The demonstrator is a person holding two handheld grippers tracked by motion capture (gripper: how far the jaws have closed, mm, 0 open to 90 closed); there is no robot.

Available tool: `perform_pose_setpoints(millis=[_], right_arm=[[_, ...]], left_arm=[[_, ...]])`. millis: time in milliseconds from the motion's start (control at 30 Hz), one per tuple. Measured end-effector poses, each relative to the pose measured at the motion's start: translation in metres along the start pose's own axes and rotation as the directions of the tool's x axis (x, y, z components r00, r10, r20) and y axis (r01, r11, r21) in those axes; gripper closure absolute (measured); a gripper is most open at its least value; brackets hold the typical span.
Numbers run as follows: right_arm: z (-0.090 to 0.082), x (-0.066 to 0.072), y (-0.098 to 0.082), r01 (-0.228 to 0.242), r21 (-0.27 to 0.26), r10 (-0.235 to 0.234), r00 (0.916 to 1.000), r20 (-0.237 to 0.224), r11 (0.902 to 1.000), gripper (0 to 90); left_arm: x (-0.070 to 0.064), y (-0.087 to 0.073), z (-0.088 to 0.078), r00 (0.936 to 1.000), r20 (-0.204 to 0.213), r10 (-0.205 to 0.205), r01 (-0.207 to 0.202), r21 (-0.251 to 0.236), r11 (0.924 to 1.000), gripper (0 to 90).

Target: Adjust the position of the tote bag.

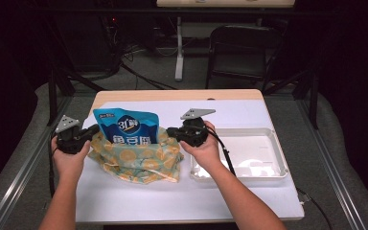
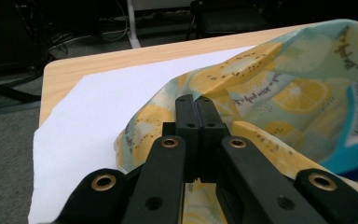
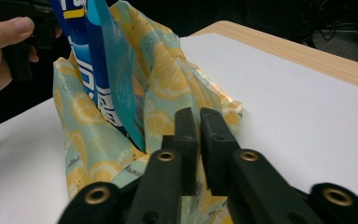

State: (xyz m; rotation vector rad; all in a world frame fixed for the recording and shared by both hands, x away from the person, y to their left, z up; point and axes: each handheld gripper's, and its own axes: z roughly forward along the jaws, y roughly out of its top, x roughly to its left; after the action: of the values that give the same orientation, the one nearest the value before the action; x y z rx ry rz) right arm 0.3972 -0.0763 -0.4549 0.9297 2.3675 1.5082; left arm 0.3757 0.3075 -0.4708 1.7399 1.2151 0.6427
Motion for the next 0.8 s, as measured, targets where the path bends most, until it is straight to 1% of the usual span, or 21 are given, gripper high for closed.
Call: perform_pose_setpoints(millis=[33, 100, 267, 367, 400, 500, 633, 700, 800], right_arm=[[0.001, 0.000, 0.000, 0.001, -0.003, -0.001, 1.0000, 0.005, 1.0000, 89.7], [0.002, -0.002, 0.001, 0.009, 0.001, -0.009, 0.9998, 0.017, 1.0000, 90.0], [0.007, -0.007, 0.003, 0.019, 0.007, -0.020, 0.9979, 0.063, 0.9998, 90.0], [0.012, -0.012, 0.002, 0.027, 0.025, -0.029, 0.9950, 0.095, 0.9993, 90.0], [0.015, -0.014, 0.001, 0.022, 0.033, -0.025, 0.9939, 0.107, 0.9992, 90.0], [0.022, -0.020, -0.002, 0.013, 0.059, -0.020, 0.9924, 0.121, 0.9982, 90.0], [0.029, -0.024, -0.005, 0.005, 0.083, -0.016, 0.9901, 0.139, 0.9965, 90.0], [0.033, -0.025, -0.007, -0.001, 0.080, -0.011, 0.9891, 0.147, 0.9968, 90.0], [0.038, -0.028, -0.009, -0.008, 0.101, -0.008, 0.9880, 0.154, 0.9949, 90.0]], left_arm=[[0.001, 0.000, 0.002, 1.0000, 0.002, -0.010, 0.010, -0.004, 0.9999, 90.0], [0.002, 0.000, 0.005, 0.9999, 0.004, -0.014, 0.014, 0.000, 0.9999, 90.0], [0.002, -0.004, 0.010, 1.0000, -0.005, 0.005, -0.005, 0.026, 0.9996, 90.0], [0.003, -0.007, 0.013, 0.9999, -0.013, 0.010, -0.010, 0.040, 0.9992, 90.0], [0.003, -0.007, 0.013, 0.9998, -0.016, 0.012, -0.011, 0.045, 0.9989, 90.0], [0.004, -0.010, 0.016, 0.9997, -0.024, 0.011, -0.009, 0.063, 0.9980, 90.0], [0.004, -0.013, 0.020, 0.9993, -0.035, 0.015, -0.012, 0.086, 0.9962, 90.0], [0.005, -0.015, 0.022, 0.9994, -0.033, 0.013, -0.010, 0.093, 0.9956, 90.0], [0.006, -0.018, 0.024, 0.9996, -0.029, 0.004, -0.001, 0.110, 0.9939, 90.0]])
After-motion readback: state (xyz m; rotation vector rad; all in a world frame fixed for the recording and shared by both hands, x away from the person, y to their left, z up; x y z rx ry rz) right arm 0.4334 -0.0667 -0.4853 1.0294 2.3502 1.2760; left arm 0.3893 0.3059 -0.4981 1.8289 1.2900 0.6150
